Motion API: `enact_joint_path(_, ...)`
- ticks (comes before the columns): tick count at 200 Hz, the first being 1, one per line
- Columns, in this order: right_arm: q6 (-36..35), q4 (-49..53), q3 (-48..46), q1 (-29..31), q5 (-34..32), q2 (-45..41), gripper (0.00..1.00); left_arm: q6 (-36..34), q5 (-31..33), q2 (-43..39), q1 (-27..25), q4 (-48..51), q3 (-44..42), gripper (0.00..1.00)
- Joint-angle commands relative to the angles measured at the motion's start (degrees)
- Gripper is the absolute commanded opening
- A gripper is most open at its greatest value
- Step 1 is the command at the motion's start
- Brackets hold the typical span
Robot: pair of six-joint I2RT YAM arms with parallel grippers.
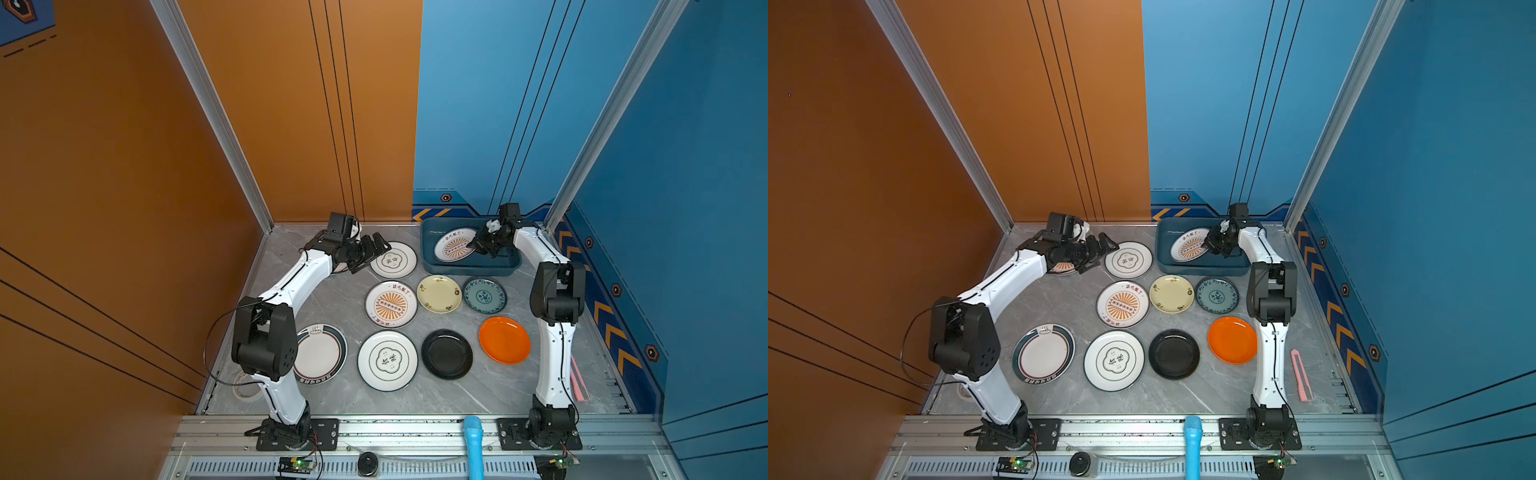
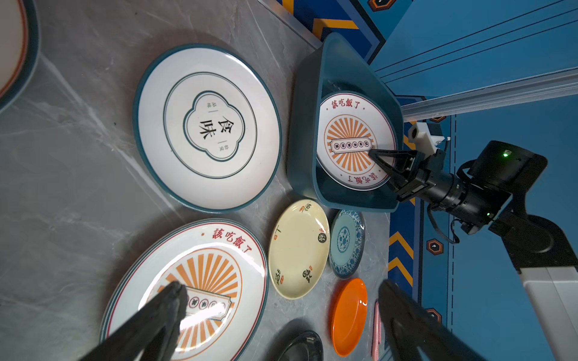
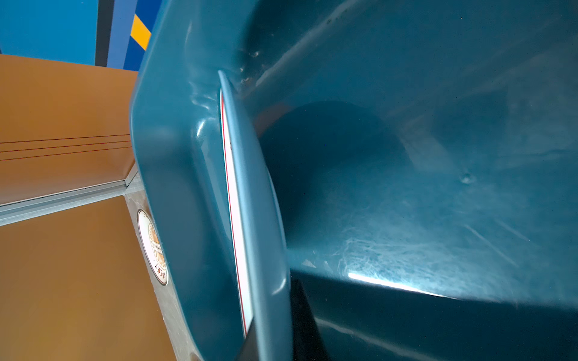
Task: Place the plates into the plastic bin on the countertop
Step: 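Lower plate into teal bin with right gripper while left gripper withdraws, then open and raise right gripper while left gripper moves to green-emblem plate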
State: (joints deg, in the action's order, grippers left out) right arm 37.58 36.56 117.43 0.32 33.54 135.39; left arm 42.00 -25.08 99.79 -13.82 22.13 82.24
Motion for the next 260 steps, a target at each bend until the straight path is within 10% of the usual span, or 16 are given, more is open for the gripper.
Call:
enact_joint_path(1, 1.3, 0.5, 2.8, -0.1, -0.1, 1.4, 0.0, 1.6, -0.7, -2.3, 2.1, -3.0, -2.9, 0.98)
enact_joint_path(90, 5.5, 0.9, 6.8, 0.8, -2.0, 7.7, 0.0, -7.5, 4.8, -0.5, 0.7, 11.1, 1.1, 0.98)
enact_joint_path(260, 6.1, 9.6, 13.6, 2.4, -8.8, 12.9, 0.54, -8.5, 4.6, 2.9, 2.7, 11.1, -0.9, 0.97)
